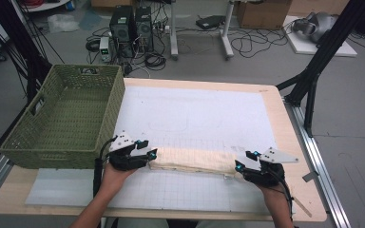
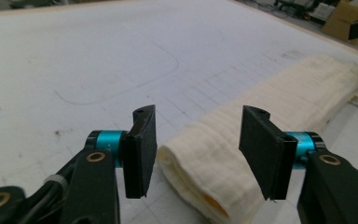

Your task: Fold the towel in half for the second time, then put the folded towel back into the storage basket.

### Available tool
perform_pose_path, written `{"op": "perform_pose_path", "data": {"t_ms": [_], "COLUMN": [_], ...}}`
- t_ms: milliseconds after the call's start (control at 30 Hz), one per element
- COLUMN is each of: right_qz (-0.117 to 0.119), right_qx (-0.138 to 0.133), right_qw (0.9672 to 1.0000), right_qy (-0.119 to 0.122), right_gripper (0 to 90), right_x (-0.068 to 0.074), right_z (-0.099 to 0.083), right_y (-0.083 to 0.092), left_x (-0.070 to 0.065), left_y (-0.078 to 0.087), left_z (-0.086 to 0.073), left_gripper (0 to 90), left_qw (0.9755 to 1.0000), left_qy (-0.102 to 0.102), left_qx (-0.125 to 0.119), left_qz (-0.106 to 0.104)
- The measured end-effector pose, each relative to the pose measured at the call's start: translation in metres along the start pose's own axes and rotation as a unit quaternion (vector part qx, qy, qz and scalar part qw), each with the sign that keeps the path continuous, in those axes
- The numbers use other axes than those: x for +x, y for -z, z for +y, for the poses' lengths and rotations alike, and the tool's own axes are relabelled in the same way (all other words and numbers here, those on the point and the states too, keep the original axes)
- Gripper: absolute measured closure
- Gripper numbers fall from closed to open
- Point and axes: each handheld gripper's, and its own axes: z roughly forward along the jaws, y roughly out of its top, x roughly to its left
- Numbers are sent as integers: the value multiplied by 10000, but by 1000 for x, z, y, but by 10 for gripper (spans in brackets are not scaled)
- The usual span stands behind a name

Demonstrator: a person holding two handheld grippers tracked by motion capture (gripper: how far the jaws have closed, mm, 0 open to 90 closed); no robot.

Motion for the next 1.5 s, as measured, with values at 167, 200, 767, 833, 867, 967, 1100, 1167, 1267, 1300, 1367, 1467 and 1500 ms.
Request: {"op": "perform_pose_path", "data": {"t_ms": [167, 200, 767, 833, 867, 967, 1100, 1167, 1267, 1300, 1367, 1467, 1500], "right_qz": [-252, -276, -737, -784, -805, -838, -836, -838, -831, -826, -824, -835, -835], "right_qx": [-158, -168, -263, -251, -264, -294, -281, -242, -240, -232, -217, -205, -213], "right_qw": [9995, 9994, 9965, 9961, 9958, 9953, 9954, 9955, 9957, 9957, 9958, 9957, 9957], "right_qy": [-99, -142, -285, -324, -340, -381, -376, -365, -337, -335, -333, -338, -345], "right_gripper": [338, 325, 120, 119, 119, 118, 117, 117, 117, 117, 117, 117, 117], "right_x": [-7, -9, -23, -24, -25, -27, -28, -27, -27, -27, -26, -27, -26], "right_z": [-1, -1, -5, -6, -5, -5, -5, -4, -3, -3, -4, -4, -4], "right_y": [9, 10, 28, 30, 31, 34, 32, 32, 30, 30, 29, 29, 29], "left_x": [3, 3, 9, 10, 11, 12, 12, 13, 13, 13, 14, 14, 14], "left_y": [5, 6, 13, 14, 14, 13, 14, 15, 15, 15, 15, 15, 15], "left_z": [3, 4, 7, 7, 7, 7, 7, 7, 6, 6, 6, 6, 5], "left_gripper": [378, 366, 186, 186, 186, 186, 196, 197, 201, 201, 203, 203, 204], "left_qw": [9996, 9995, 9983, 9982, 9982, 9982, 9983, 9983, 9983, 9984, 9984, 9985, 9985], "left_qy": [52, 73, 76, 90, 100, 117, 131, 151, 158, 152, 173, 179, 175], "left_qx": [-265, -305, -555, -549, -559, -550, -539, -529, -523, -511, -497, -482, -483], "left_qz": [17, 25, 189, 202, 206, 213, 176, 176, 180, 177, 190, 193, 207]}}
